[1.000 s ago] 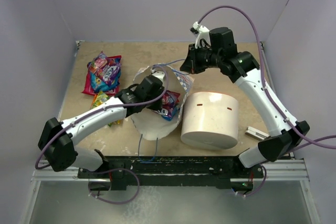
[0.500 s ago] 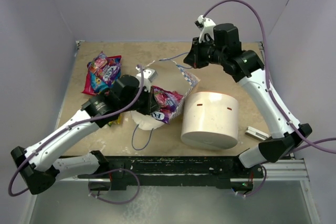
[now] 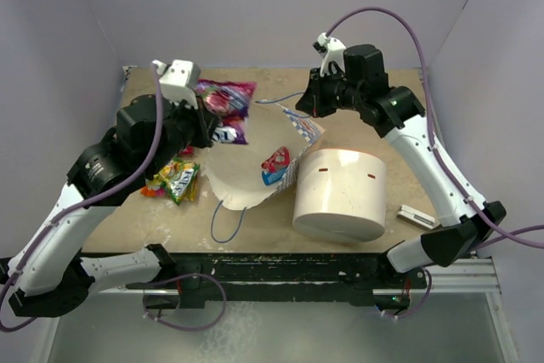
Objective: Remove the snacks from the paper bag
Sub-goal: Place the snack at the center of the board.
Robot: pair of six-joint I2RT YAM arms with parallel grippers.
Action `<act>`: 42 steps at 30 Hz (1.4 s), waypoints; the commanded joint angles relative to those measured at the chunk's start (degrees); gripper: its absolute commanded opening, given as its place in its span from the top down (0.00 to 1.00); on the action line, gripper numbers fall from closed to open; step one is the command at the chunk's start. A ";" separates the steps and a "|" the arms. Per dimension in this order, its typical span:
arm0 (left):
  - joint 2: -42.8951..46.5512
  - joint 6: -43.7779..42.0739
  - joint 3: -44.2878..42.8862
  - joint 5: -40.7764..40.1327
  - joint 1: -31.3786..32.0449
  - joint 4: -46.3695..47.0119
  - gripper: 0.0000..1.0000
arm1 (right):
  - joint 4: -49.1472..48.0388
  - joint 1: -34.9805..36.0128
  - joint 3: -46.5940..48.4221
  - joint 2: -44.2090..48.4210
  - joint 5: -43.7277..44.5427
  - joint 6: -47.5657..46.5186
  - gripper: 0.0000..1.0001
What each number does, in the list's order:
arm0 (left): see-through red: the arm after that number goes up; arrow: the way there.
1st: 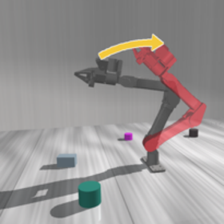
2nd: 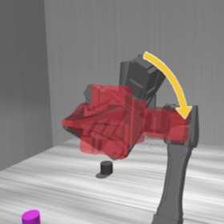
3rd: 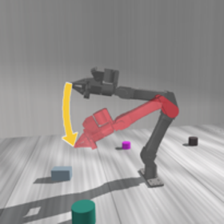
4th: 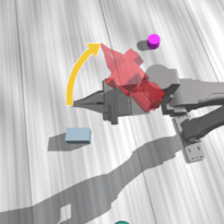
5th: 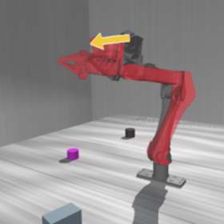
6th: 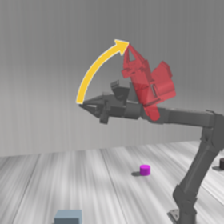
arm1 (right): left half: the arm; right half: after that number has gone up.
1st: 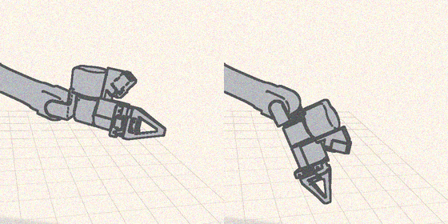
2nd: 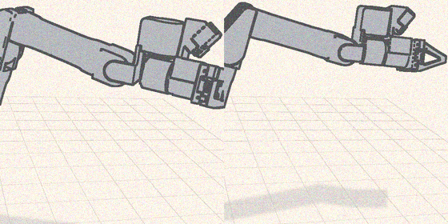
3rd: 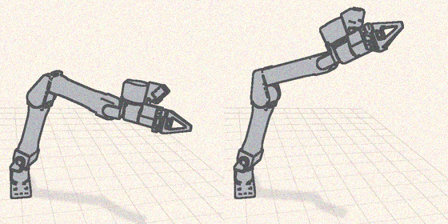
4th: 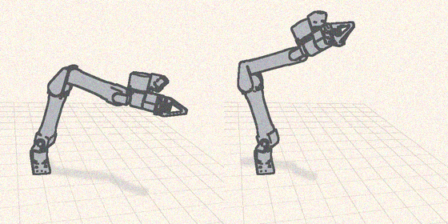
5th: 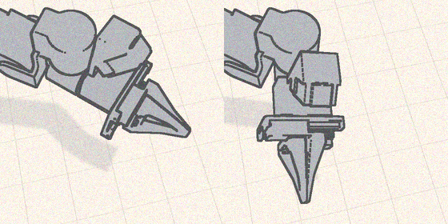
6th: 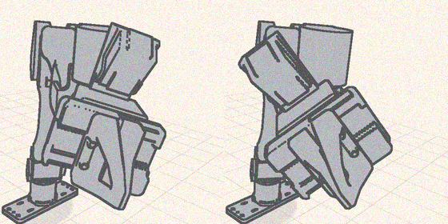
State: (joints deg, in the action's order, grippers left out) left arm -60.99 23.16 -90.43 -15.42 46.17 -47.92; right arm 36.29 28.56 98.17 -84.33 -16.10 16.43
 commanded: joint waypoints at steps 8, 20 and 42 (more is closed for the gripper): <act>-3.52 -2.16 -2.03 -38.44 -10.13 3.15 1.00 | -3.14 0.01 -0.51 3.62 -2.66 -0.17 1.00; -4.15 19.21 23.93 -21.89 -26.30 -5.29 1.00 | -4.15 -0.02 -2.68 4.26 -4.11 0.23 1.00; -16.58 23.82 43.66 -8.26 -41.41 7.71 0.72 | -5.03 0.00 -5.97 6.51 -3.77 0.28 1.00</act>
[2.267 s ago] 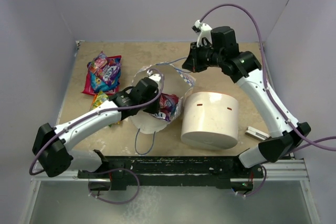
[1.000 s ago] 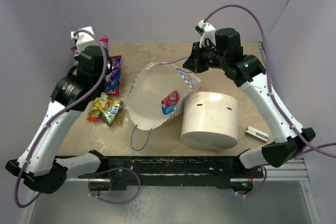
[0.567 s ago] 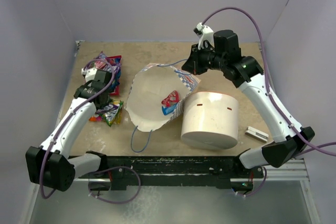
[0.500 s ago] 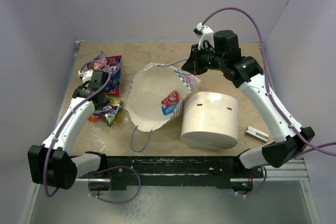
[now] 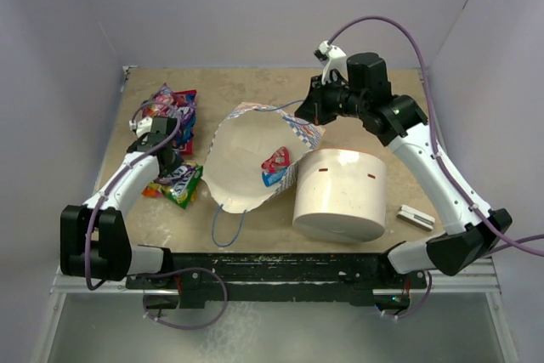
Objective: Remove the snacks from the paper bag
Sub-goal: Place the snack at the center of the board.
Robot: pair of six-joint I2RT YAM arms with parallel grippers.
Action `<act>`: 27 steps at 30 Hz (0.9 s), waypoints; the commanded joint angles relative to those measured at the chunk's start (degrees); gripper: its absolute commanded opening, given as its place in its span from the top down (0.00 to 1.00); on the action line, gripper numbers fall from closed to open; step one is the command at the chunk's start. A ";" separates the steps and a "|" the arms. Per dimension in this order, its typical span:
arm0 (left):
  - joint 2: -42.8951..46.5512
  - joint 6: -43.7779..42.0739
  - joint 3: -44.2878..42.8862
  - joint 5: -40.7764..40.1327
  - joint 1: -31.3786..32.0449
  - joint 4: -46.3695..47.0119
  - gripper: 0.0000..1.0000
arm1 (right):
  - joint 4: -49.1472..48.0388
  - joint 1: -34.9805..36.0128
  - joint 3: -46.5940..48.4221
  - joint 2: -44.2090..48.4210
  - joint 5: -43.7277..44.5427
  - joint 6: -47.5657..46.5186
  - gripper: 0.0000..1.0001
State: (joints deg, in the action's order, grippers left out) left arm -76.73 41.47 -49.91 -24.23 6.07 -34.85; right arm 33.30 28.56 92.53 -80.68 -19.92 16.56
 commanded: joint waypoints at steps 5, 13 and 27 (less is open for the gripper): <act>5.12 6.49 1.40 0.34 -1.42 -9.58 0.27 | -2.50 0.01 -1.02 2.96 -0.26 0.62 1.00; 13.70 0.03 -15.06 12.62 -1.48 -16.46 0.01 | -2.34 0.01 -0.03 1.87 -1.46 0.78 1.00; 22.05 6.55 -15.84 56.59 1.15 17.96 0.00 | -2.64 0.00 -0.38 1.35 -3.01 1.80 1.00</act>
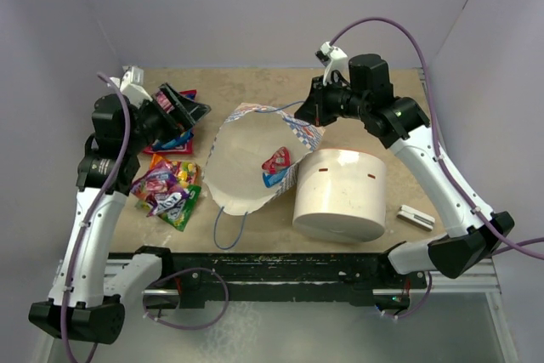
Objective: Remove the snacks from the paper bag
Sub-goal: Place the snack at the center of the board, then take out the snack from the paper bag.
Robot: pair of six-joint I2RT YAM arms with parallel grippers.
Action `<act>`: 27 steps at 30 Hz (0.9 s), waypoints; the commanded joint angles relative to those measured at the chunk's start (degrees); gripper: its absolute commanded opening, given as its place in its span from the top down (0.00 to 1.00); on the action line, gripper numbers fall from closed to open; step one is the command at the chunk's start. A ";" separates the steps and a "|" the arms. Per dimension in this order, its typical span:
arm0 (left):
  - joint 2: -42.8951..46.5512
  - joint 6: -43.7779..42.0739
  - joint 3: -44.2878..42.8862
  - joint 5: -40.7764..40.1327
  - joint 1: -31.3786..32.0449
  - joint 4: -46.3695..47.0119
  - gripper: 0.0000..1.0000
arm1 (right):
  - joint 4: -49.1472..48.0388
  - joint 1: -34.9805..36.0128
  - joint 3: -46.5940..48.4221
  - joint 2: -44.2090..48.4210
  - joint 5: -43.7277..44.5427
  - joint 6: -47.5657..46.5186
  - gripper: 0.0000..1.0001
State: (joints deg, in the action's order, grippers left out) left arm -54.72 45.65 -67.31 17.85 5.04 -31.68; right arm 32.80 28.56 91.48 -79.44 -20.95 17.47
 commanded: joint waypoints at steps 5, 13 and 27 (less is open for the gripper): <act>0.01 -3.96 -0.82 6.11 18.16 15.14 0.14 | -2.60 0.01 0.88 -0.60 -2.99 1.42 1.00; -1.40 -8.15 1.08 -20.63 45.35 13.41 0.34 | -1.90 -0.01 1.40 -0.68 -2.54 1.60 1.00; -4.45 -5.90 10.82 -40.57 60.22 10.76 0.73 | 6.64 0.10 0.32 0.69 -10.85 -11.61 1.00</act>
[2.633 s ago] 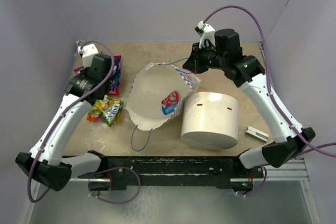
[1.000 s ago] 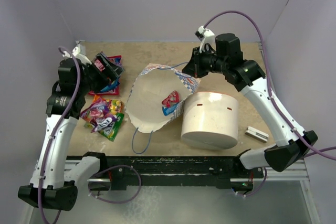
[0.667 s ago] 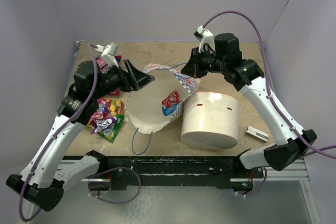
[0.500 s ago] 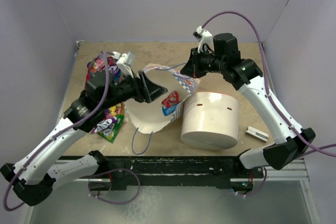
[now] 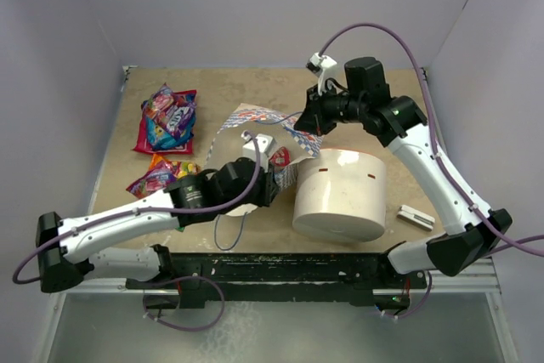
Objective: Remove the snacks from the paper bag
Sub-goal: Take out the snack from the paper bag.
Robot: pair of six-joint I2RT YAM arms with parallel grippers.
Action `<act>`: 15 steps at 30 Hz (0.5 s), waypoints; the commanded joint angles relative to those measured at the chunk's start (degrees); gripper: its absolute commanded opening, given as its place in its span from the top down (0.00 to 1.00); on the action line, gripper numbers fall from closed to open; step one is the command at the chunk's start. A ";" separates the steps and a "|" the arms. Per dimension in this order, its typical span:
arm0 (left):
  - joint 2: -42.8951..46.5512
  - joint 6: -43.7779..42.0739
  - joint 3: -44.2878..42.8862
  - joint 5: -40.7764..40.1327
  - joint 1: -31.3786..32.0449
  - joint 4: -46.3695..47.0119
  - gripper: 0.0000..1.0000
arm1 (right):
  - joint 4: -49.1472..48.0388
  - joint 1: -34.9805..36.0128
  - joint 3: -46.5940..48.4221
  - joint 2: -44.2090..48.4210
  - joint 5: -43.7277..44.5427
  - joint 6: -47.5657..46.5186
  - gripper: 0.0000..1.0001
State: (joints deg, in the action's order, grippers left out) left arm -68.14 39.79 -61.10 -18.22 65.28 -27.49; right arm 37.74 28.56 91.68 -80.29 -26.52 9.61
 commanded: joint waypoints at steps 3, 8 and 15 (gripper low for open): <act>13.45 -0.32 8.08 -4.12 -0.06 6.26 0.69 | 1.14 0.13 0.57 0.39 -9.64 -2.70 1.00; 18.18 -3.49 10.47 -3.26 -0.09 7.22 0.47 | 4.05 0.18 2.39 -1.73 -11.45 -2.34 1.00; 12.05 -10.72 10.32 -5.99 -0.07 8.70 0.70 | 10.10 0.18 3.68 -1.71 -9.00 -1.98 1.00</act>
State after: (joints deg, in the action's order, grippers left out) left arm -51.99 35.68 -51.20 -22.22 65.28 -23.20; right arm 44.01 28.60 92.29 -82.63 -35.48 7.84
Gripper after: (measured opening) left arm 0.370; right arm 0.004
